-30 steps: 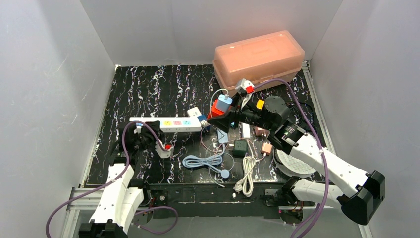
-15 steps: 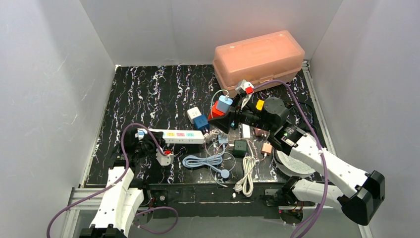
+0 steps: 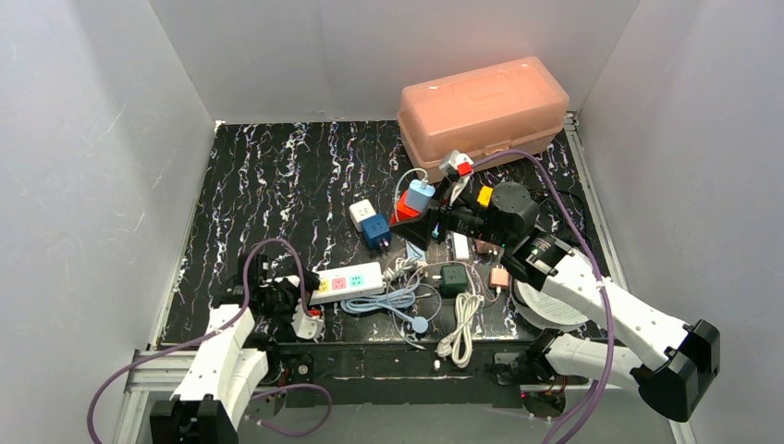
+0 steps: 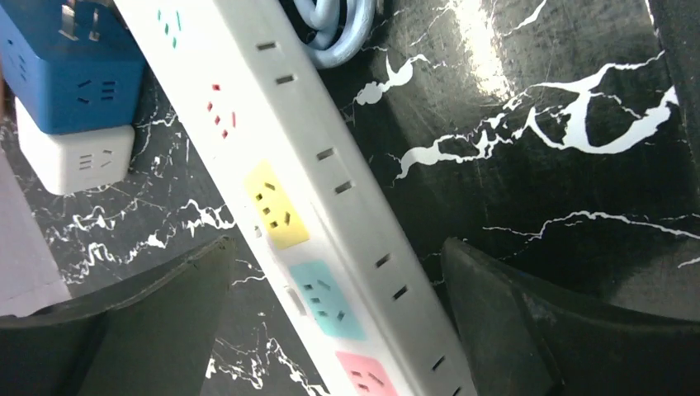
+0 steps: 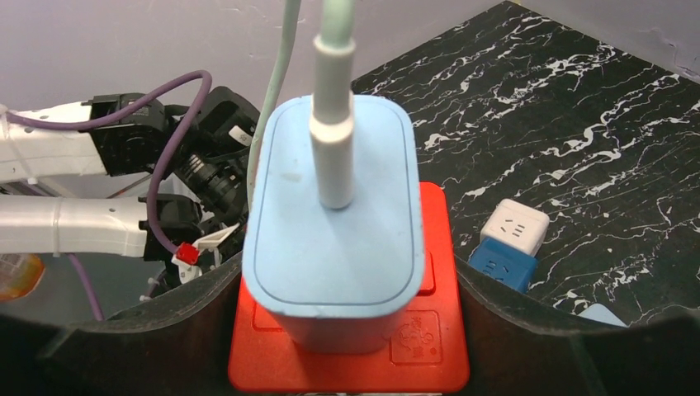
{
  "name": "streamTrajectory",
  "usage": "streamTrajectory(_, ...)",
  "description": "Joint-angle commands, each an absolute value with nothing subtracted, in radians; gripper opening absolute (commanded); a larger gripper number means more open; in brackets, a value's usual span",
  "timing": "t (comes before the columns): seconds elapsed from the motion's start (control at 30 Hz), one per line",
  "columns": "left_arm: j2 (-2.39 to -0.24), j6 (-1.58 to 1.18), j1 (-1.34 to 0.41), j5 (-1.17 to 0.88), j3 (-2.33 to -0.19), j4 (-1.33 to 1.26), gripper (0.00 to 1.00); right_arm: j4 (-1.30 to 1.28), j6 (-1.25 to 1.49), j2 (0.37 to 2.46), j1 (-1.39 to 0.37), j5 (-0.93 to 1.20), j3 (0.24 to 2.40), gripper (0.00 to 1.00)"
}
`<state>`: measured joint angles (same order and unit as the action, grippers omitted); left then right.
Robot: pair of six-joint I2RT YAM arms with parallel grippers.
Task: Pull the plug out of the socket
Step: Place the socket at the center of the board.
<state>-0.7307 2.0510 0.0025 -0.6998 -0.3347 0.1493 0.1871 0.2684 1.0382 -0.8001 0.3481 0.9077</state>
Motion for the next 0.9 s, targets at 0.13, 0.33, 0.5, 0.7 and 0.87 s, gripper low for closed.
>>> streamTrajectory(0.13,-0.894,2.128,-0.002,-0.68,-0.377,0.261,0.98,0.242,0.289,0.994,-0.801,0.337,0.912,0.01)
streamTrajectory(0.33,-0.945,2.025,0.029,-0.64,-0.476,0.279,0.98,0.227,0.281,0.996,-0.8,0.337,0.906,0.01)
streamTrajectory(0.5,-0.959,1.544,0.025,-0.67,-0.719,0.326,0.98,0.161,0.249,1.004,-0.8,0.378,0.923,0.01)
streamTrajectory(0.7,-1.113,1.155,0.04,-0.785,-1.244,0.765,0.98,0.088,0.243,1.063,-0.802,0.462,0.937,0.01)
streamTrajectory(0.87,-1.078,0.933,0.037,-0.977,-1.303,0.839,0.98,0.123,0.276,1.105,-0.827,0.503,0.916,0.01)
